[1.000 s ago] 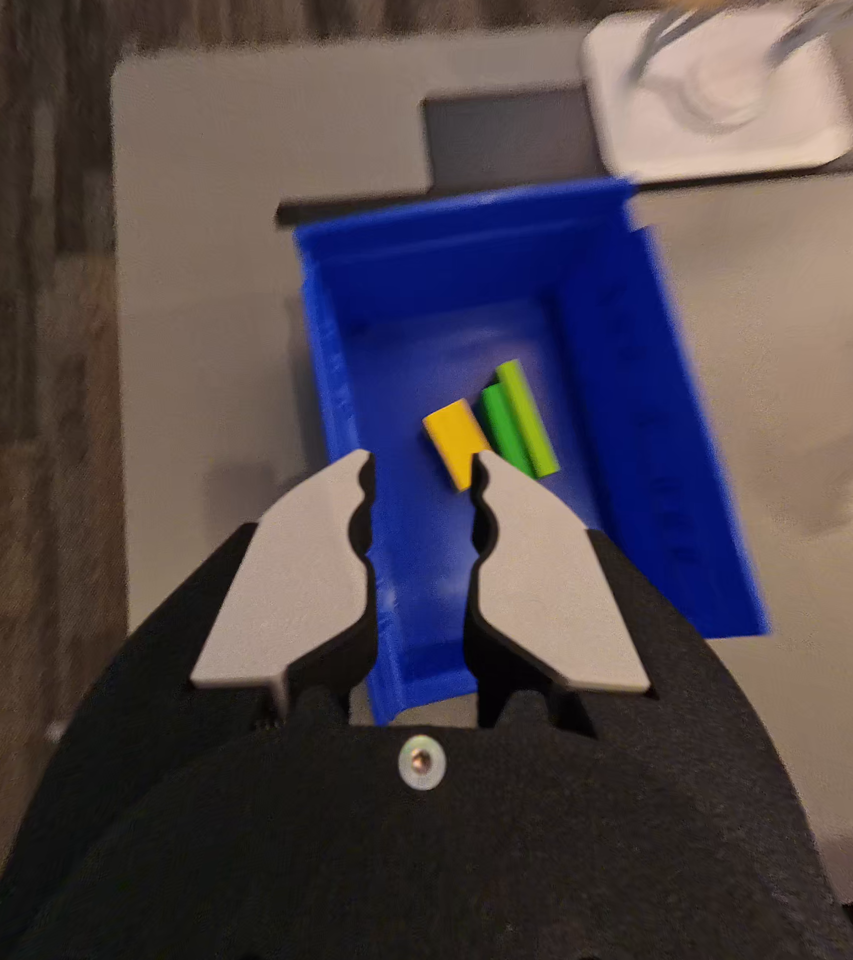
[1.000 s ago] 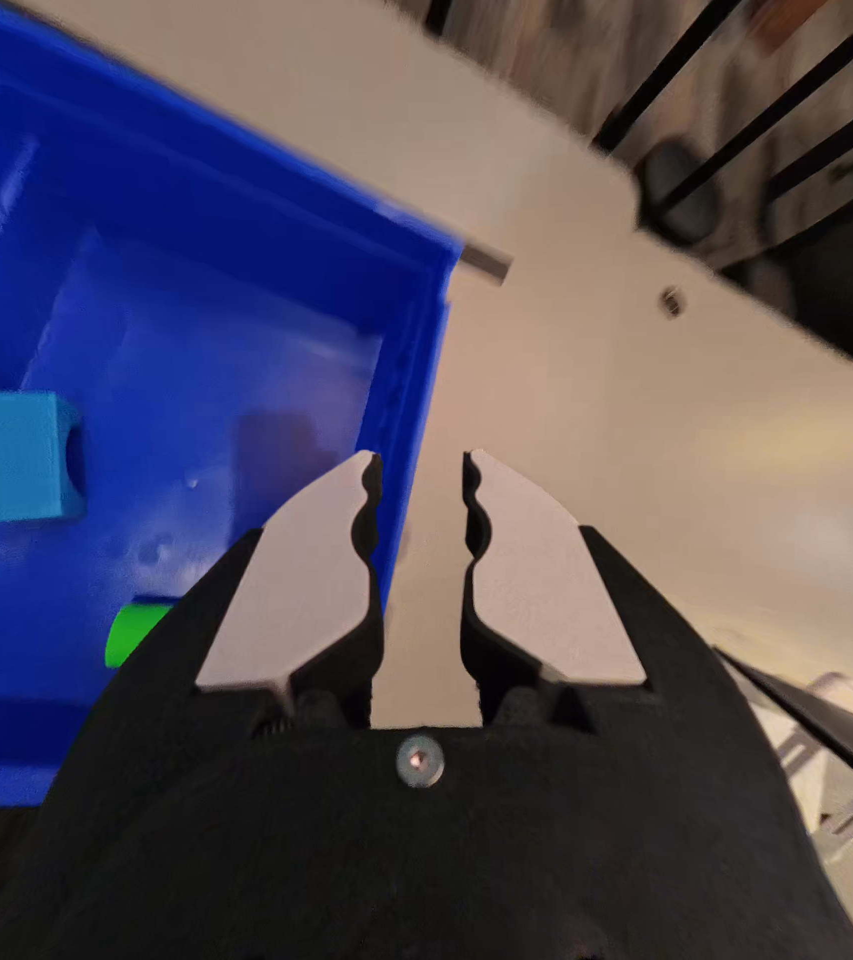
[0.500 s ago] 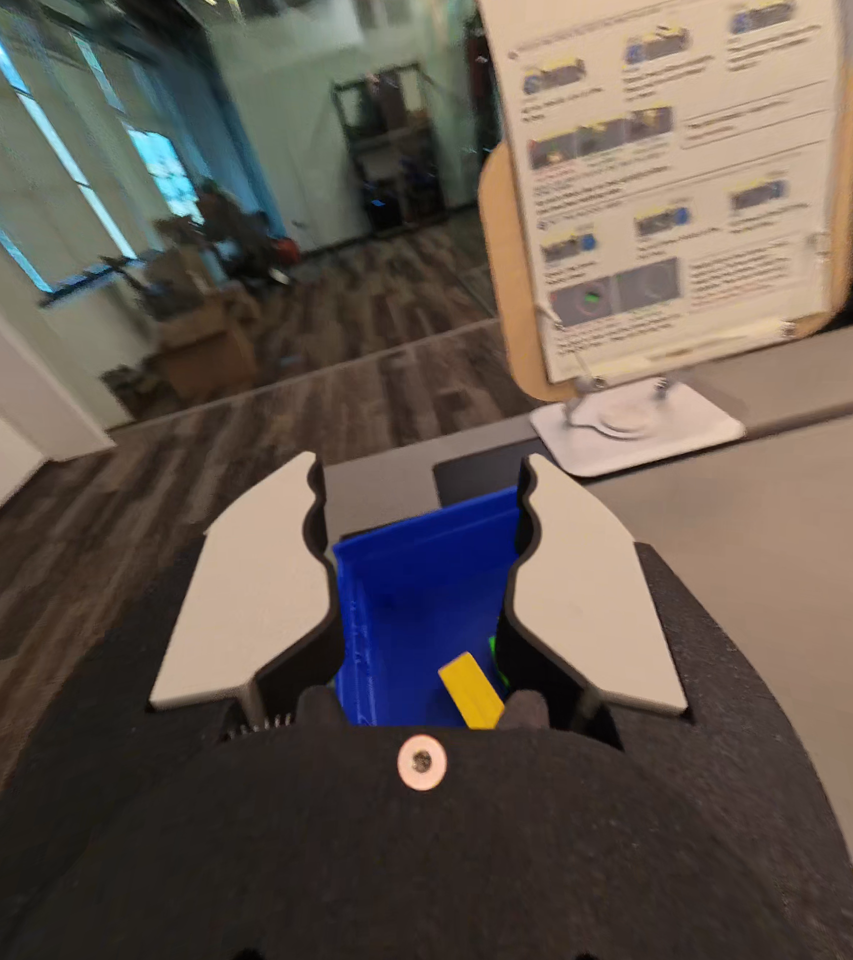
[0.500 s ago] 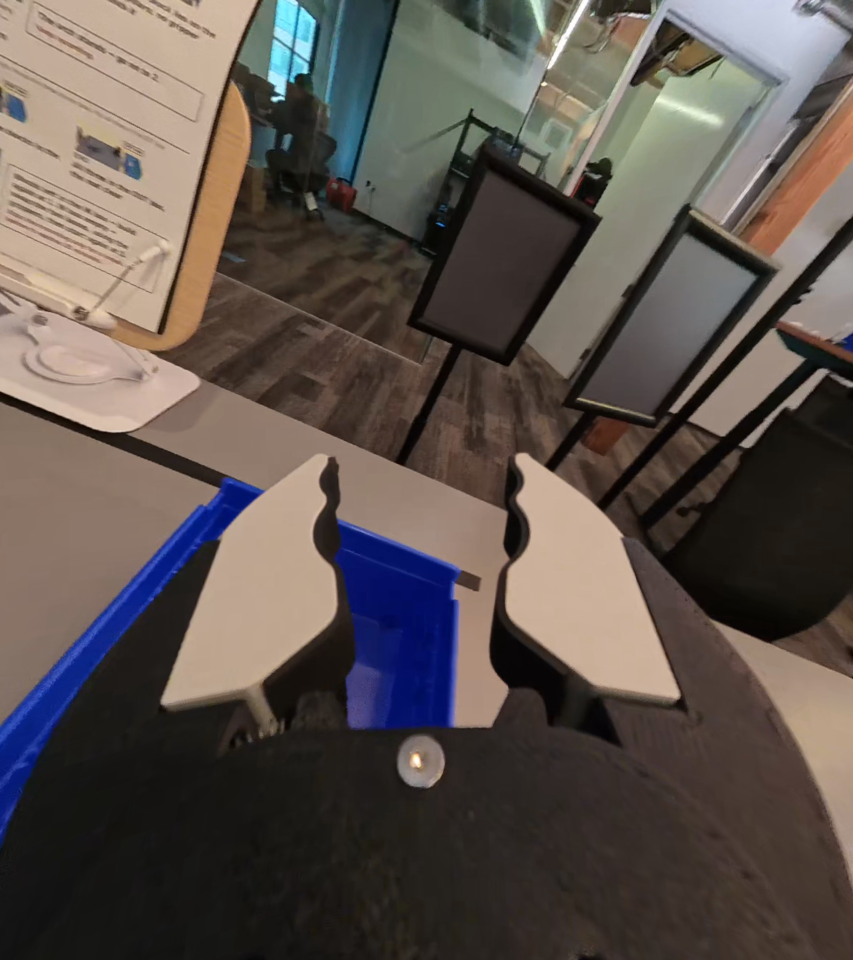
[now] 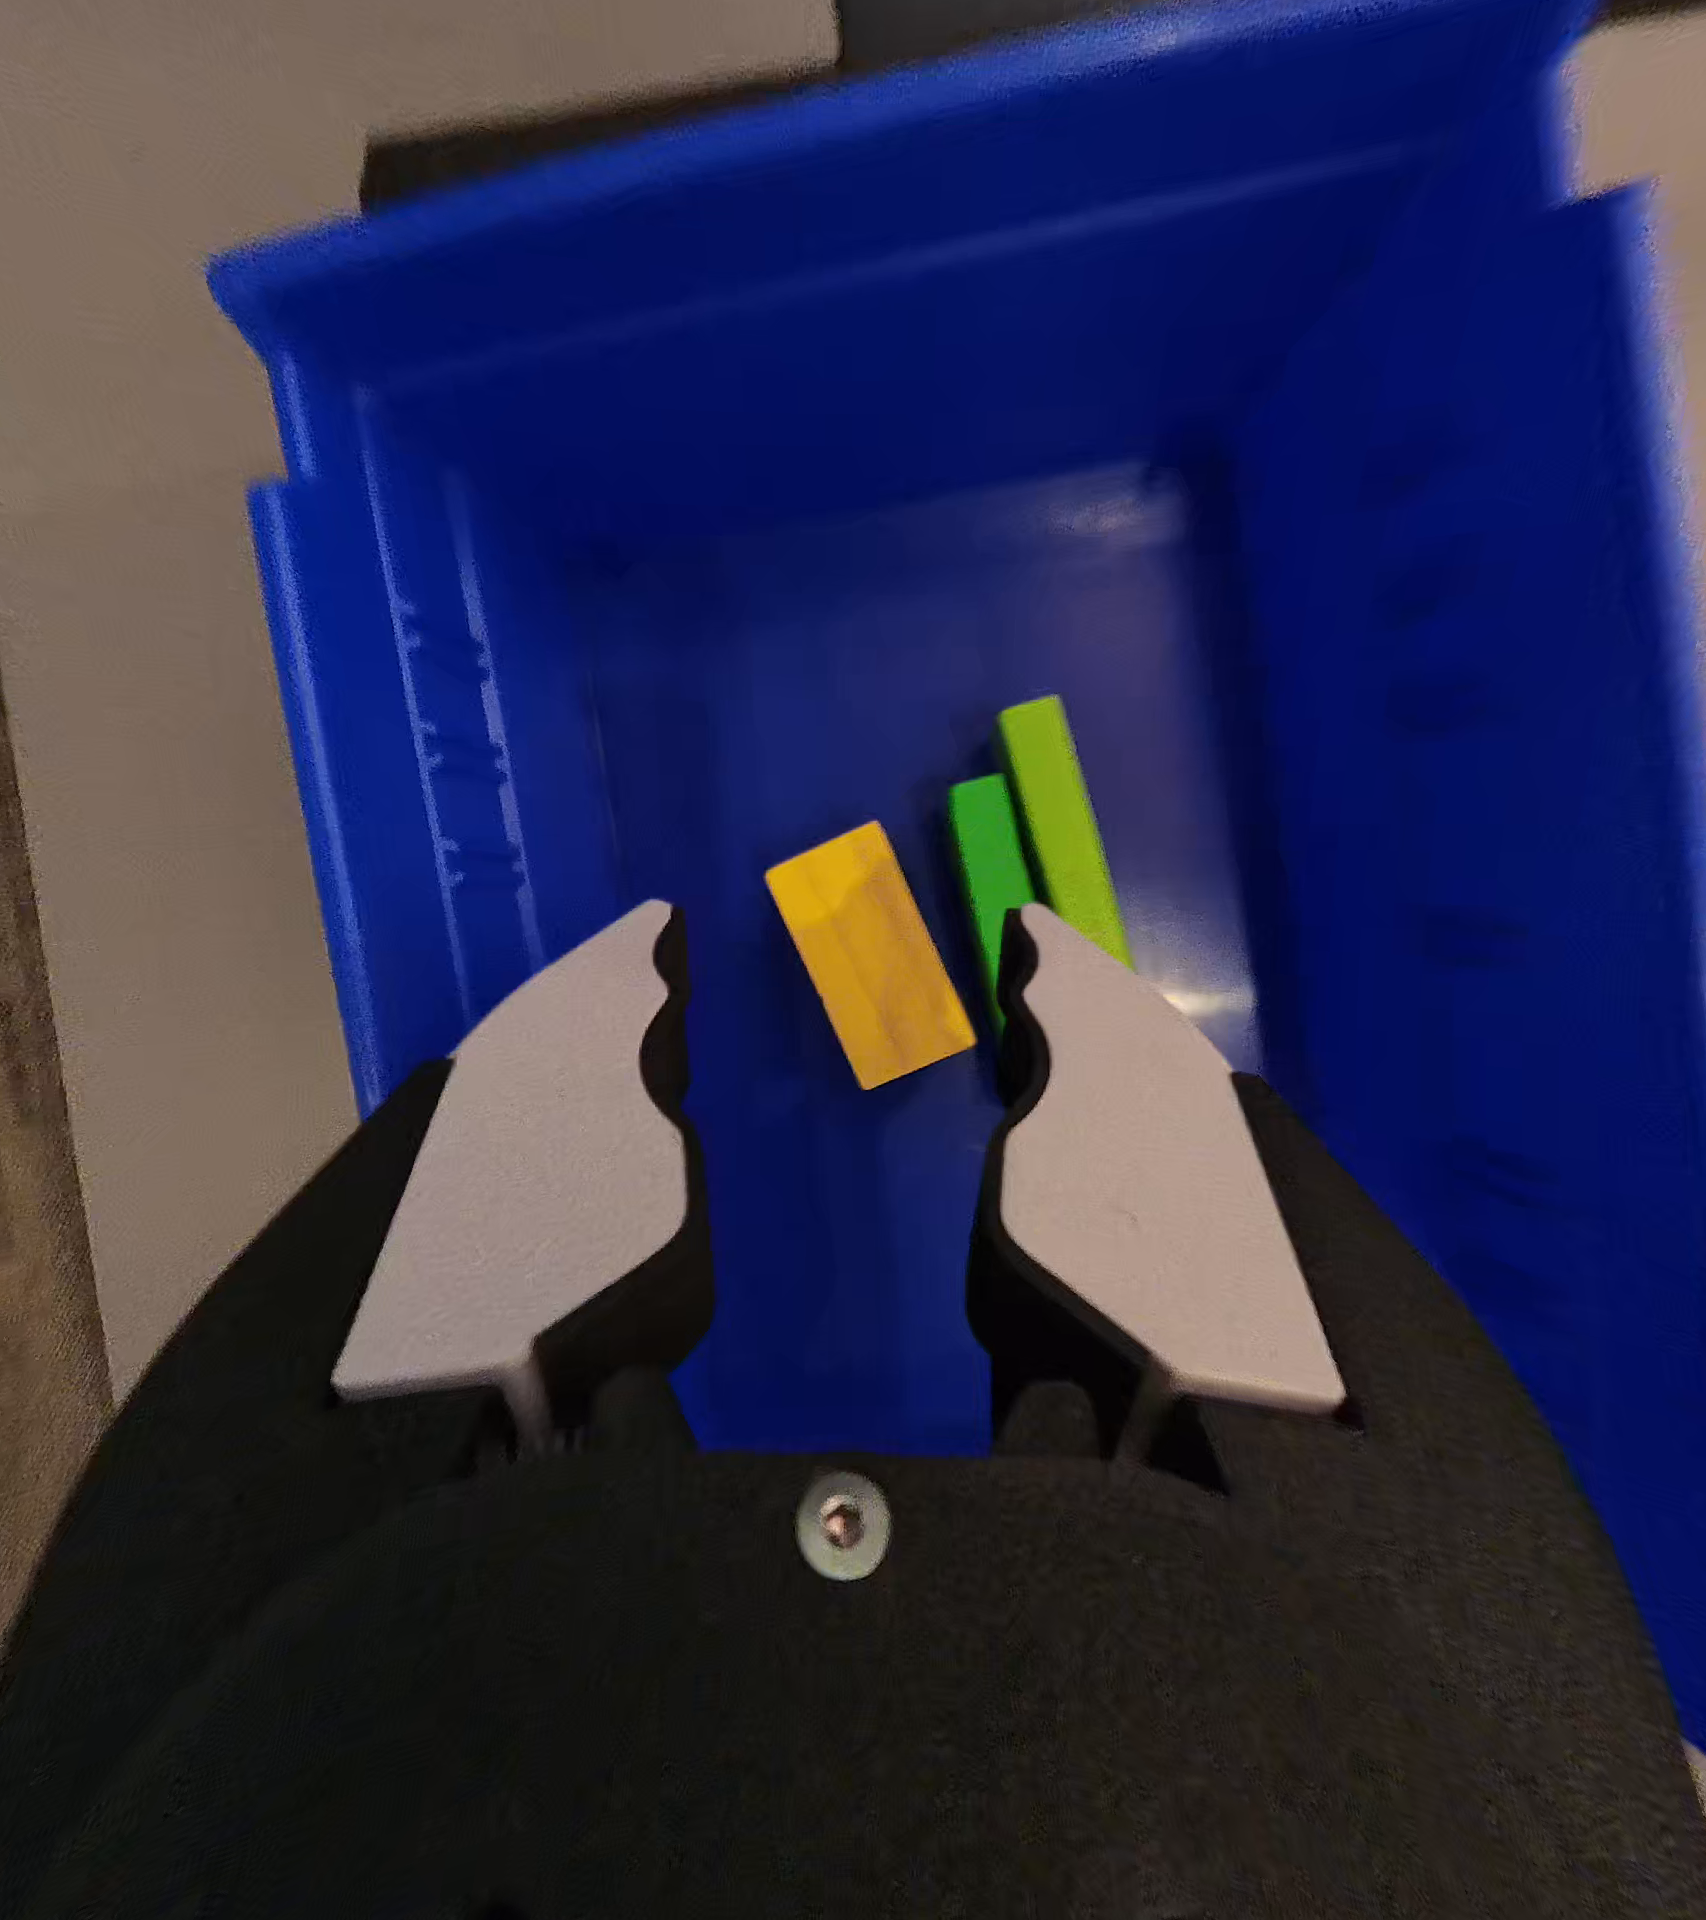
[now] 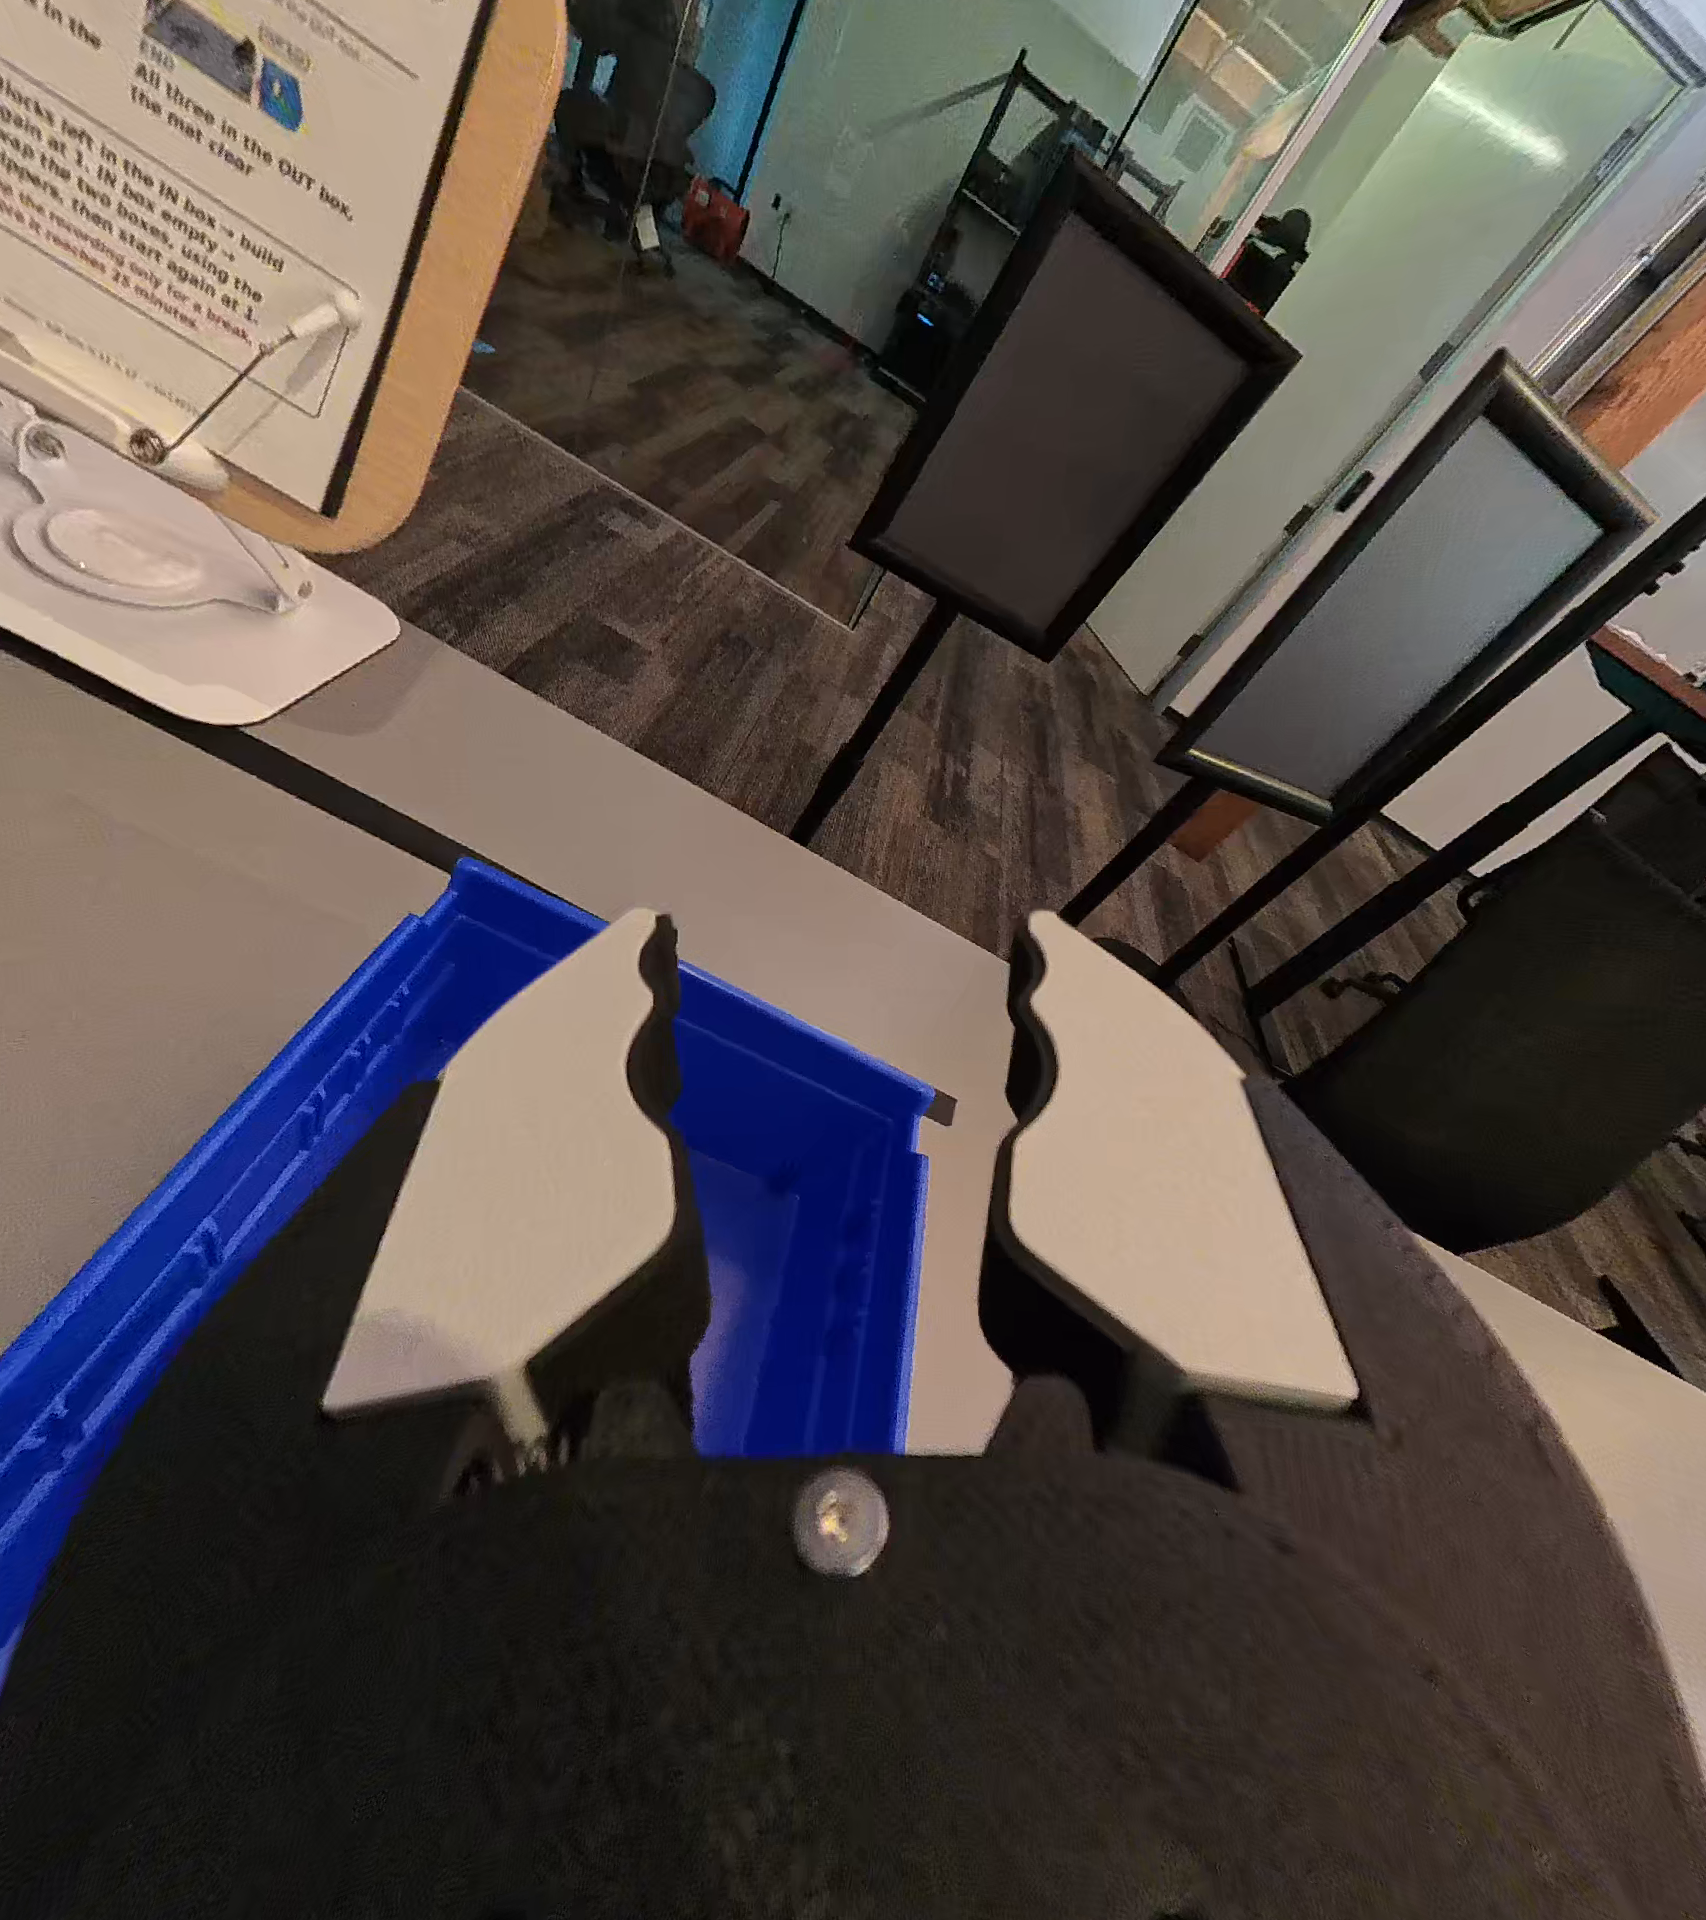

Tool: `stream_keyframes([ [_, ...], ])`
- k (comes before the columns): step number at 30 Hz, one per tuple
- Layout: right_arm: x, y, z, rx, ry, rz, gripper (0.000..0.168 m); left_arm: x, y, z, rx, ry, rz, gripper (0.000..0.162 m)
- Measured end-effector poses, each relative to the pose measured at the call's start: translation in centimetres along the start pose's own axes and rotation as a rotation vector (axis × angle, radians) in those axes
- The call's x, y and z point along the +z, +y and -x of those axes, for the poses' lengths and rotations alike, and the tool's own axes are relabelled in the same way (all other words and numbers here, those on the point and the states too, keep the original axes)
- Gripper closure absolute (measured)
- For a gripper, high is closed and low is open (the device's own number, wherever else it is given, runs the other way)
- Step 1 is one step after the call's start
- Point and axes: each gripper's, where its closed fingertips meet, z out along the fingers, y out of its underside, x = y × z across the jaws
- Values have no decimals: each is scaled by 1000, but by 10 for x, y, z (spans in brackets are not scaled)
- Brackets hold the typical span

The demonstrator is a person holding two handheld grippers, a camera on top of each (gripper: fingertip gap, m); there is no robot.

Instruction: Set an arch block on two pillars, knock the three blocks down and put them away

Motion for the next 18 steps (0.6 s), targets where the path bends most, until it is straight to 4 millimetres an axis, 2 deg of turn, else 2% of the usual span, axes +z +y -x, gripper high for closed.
stream_keyframes([
  [3, 3, 5, 3, -37, -4, 37, 106, 18, 14, 7, -18, -29, 96, 107],
  [5, 4, 9, 2, -51, 6, 61, 106, 26, 19, 5, -35, -4, 134, 107],
  [10, 5, 17, -1, -56, 6, 95, 105, 37, 31, -1, -79, 57, 218, 103],
  [12, 5, 18, -1, -61, 4, 104, 105, 37, 33, -1, -78, 56, 231, 106],
  [14, 6, 21, 0, -75, 6, 118, 105, 31, 24, -3, -89, 59, 183, 109],
  [18, 10, 27, 1, -120, 16, 159, 105, 18, 15, -36, -54, 185, 145, 115],
])
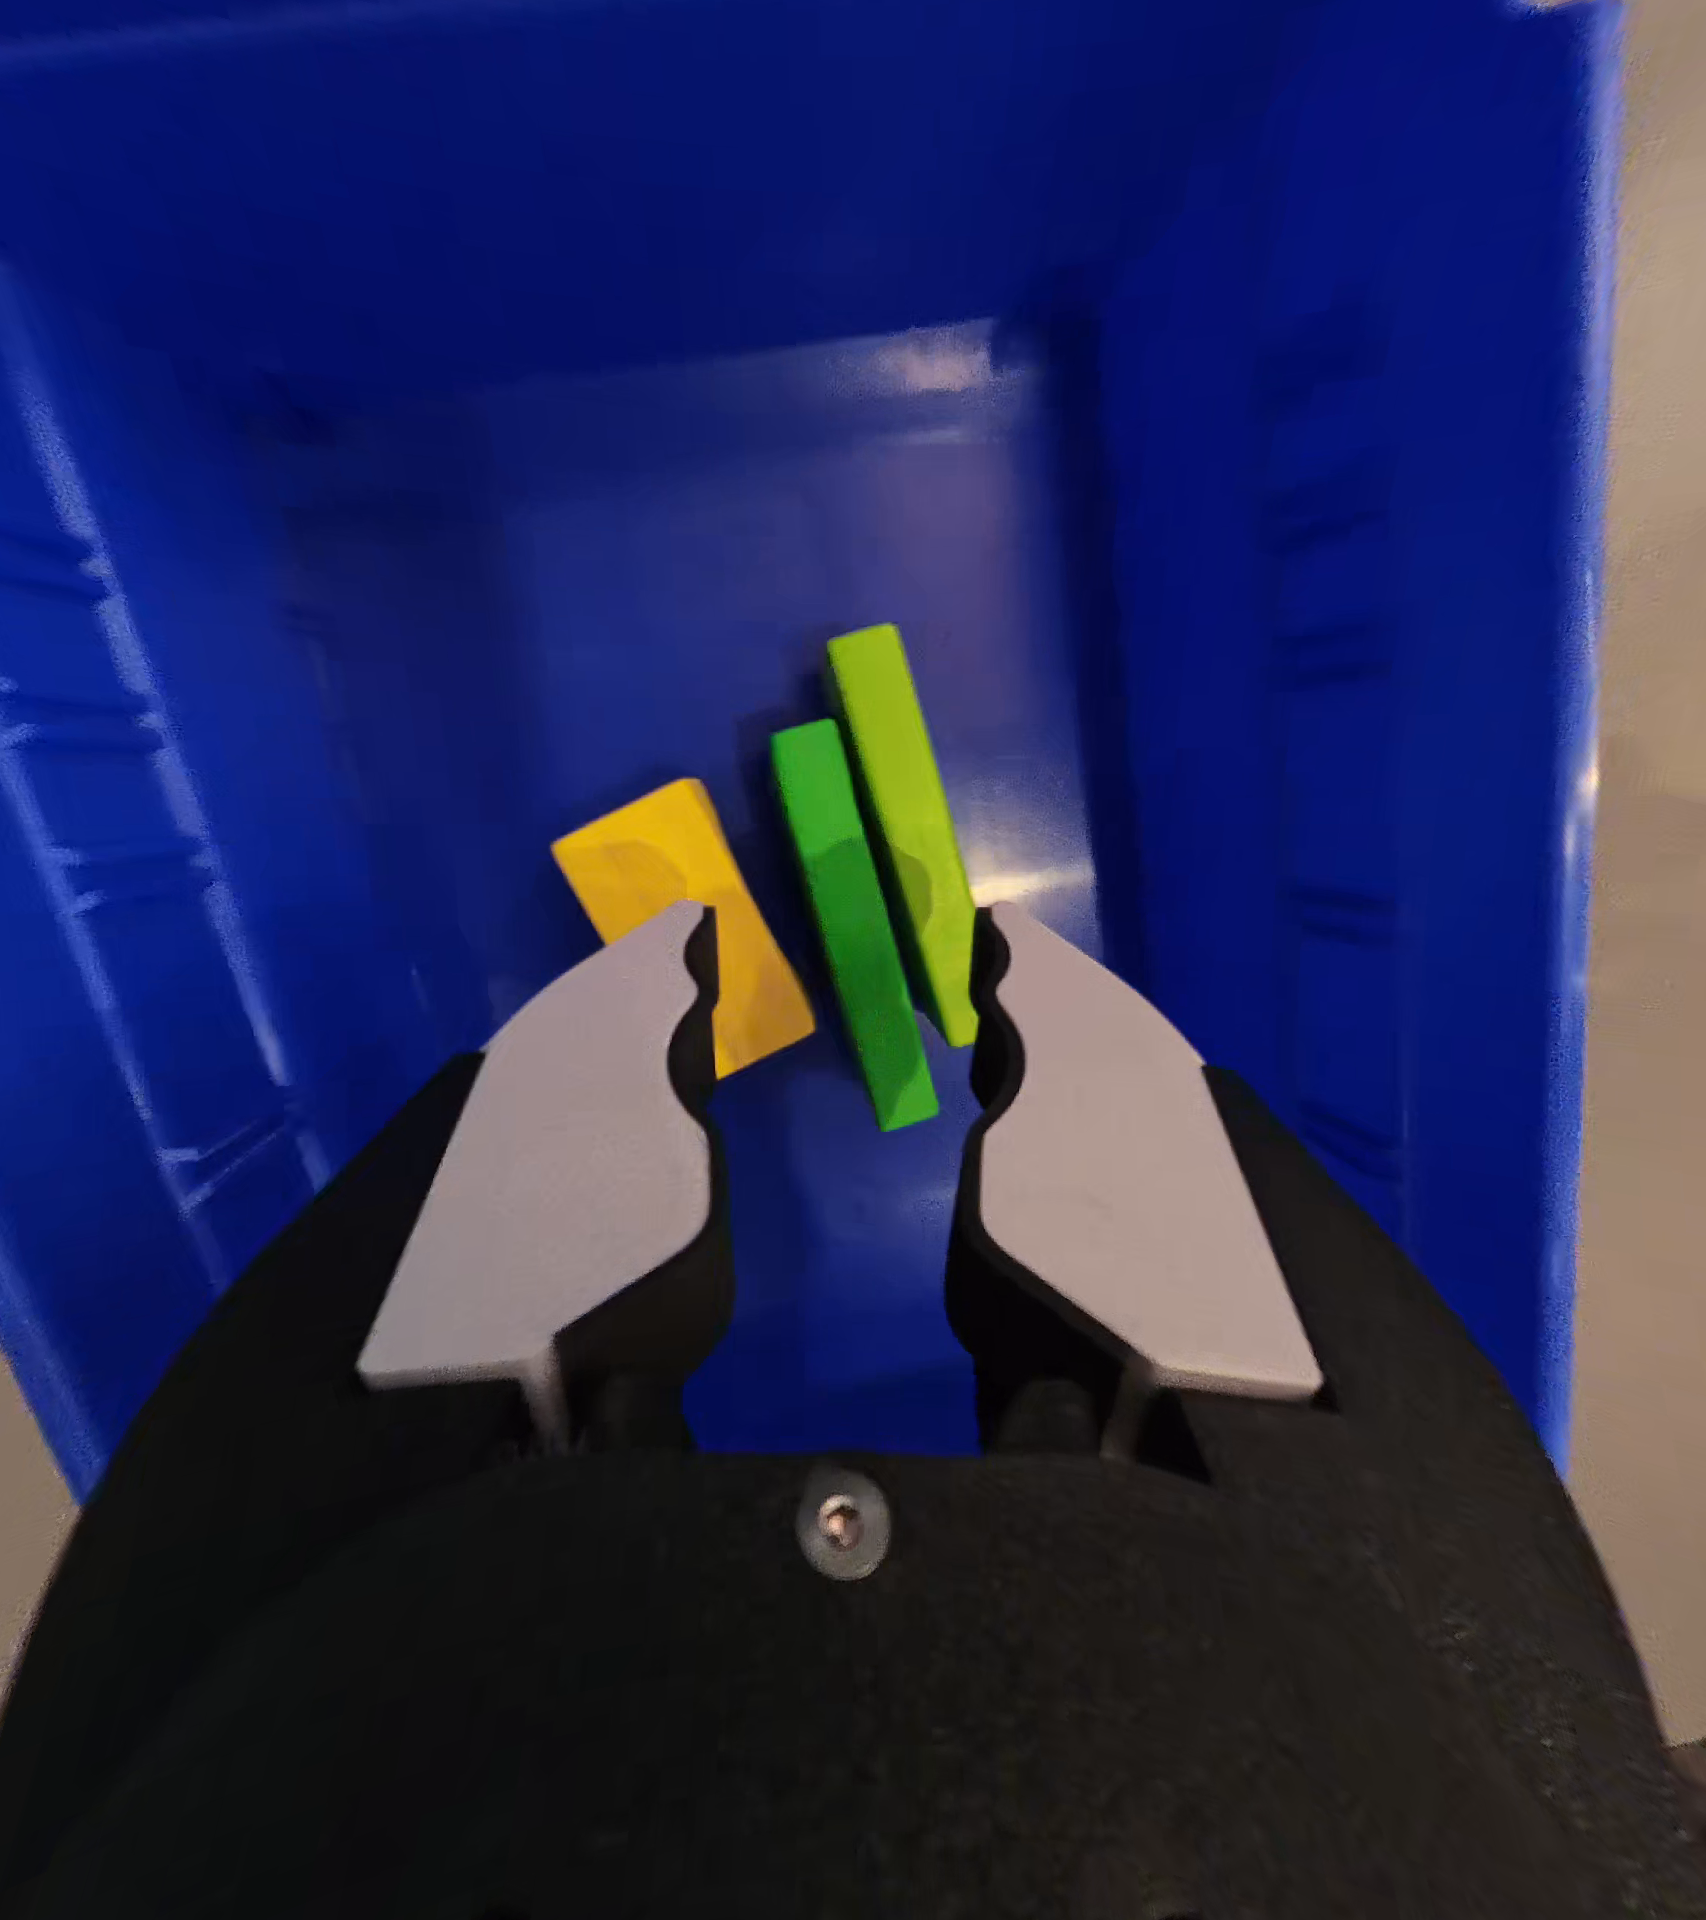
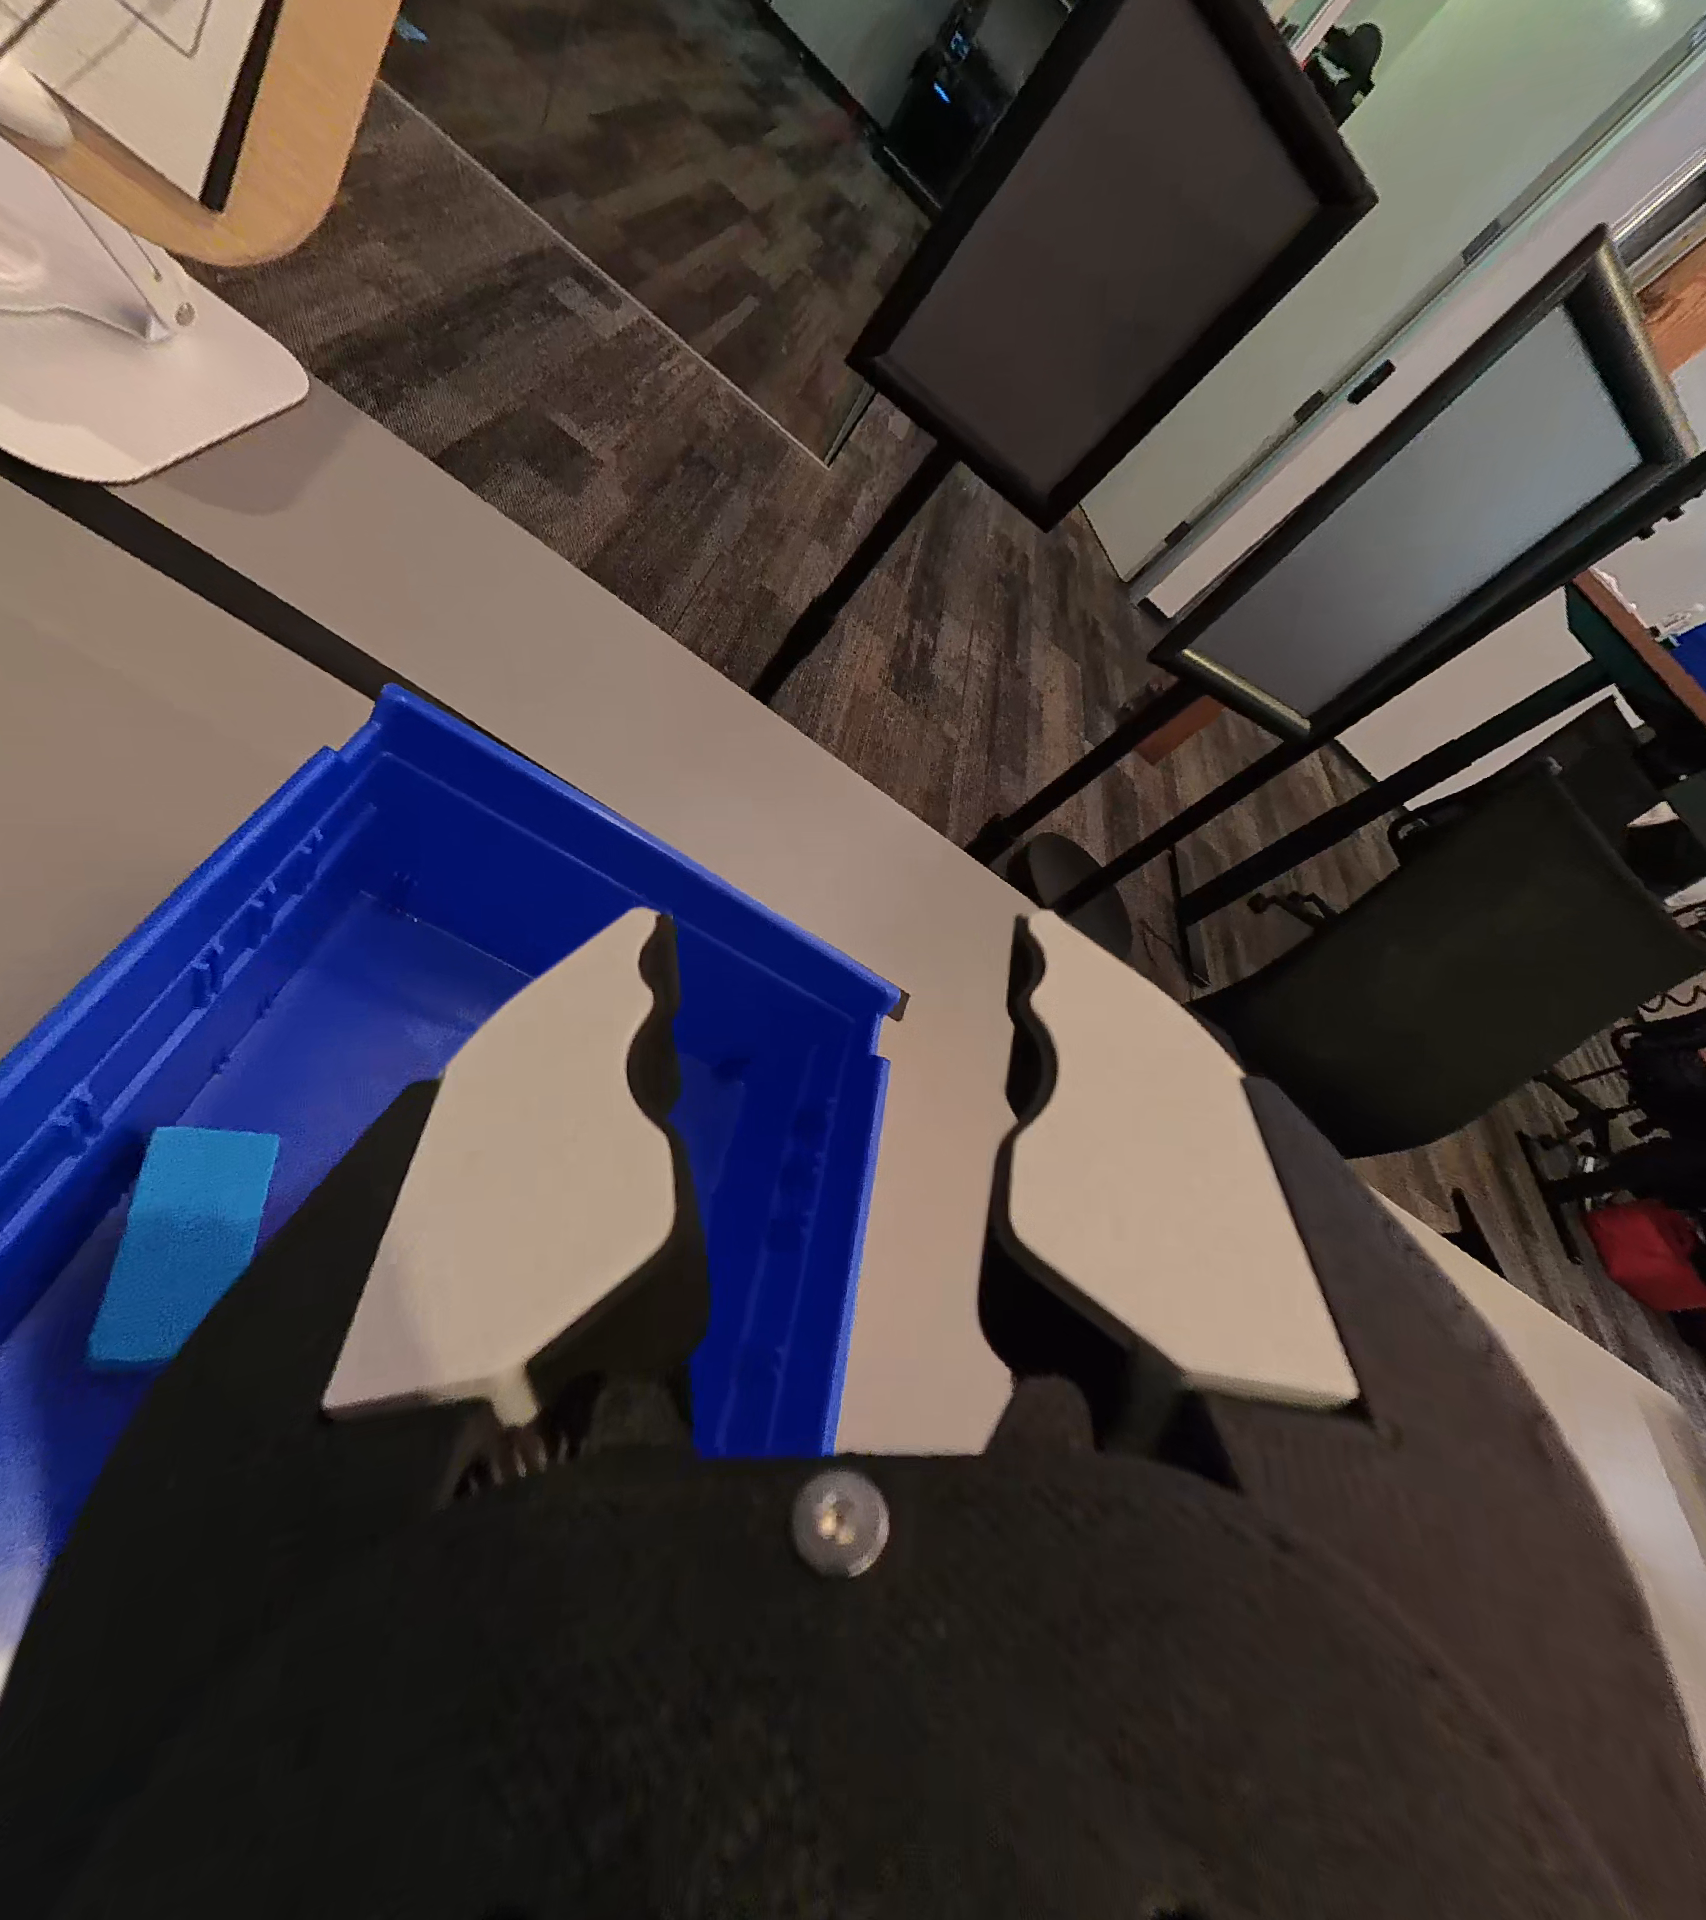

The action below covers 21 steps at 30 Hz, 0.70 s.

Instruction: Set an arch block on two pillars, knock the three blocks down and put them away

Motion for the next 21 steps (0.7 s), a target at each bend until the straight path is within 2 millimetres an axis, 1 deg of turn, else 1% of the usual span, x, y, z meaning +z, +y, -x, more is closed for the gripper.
stream_keyframes([
  [2, 3, 3, 3, -13, -5, 20, 105, 5, 2, -4, 49, -37, 25, 115],
  [5, 4, 5, 4, -35, -1, 36, 105, 19, 4, -15, 69, -11, 60, 117],
  [7, 5, 6, 6, -42, -5, 44, 105, 25, 8, -13, 74, -36, 94, 117],
  [9, 5, 6, 7, -44, -9, 47, 105, 25, 10, -6, 84, -80, 110, 118],
  [10, 6, 7, 7, -46, -12, 53, 105, 24, 9, -6, 83, -78, 106, 119],
  [13, 9, 10, 9, -64, -13, 75, 105, 23, 9, -10, 70, -32, 98, 121],
  [18, 13, 16, 14, -93, -24, 110, 105, 22, 13, -7, 59, -6, 117, 124],
  [21, 14, 17, 18, -120, -30, 124, 105, 22, 13, -7, 58, 10, 113, 129],
])
